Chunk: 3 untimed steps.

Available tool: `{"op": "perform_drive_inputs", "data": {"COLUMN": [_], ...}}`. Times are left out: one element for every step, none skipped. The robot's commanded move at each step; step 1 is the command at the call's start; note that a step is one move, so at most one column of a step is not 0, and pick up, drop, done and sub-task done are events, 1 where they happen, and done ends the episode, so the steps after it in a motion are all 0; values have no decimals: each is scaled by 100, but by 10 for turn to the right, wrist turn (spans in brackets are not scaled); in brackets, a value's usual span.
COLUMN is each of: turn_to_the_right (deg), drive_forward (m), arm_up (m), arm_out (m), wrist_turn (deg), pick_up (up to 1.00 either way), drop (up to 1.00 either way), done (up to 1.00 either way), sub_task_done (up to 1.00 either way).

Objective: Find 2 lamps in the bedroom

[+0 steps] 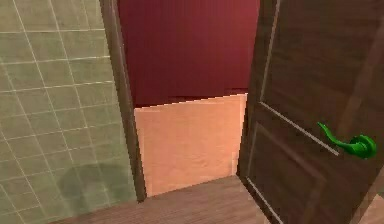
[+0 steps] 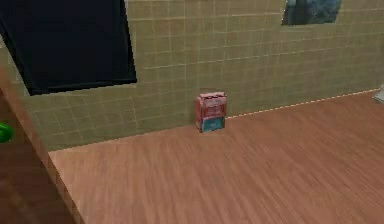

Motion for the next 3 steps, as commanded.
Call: {"op": "perform_drive_inputs", "data": {"turn_to_the_right": [0, 0, 210], "drive_forward": [100, 35, 0], "arm_up": [0, 0, 0], "arm_out": [0, 0, 0], "wrist_turn": [0, 0, 0], "pick_up": [0, 0, 0], "drop": [0, 0, 0], "done": [0, 0, 0], "sub_task_done": [0, 0, 0]}}
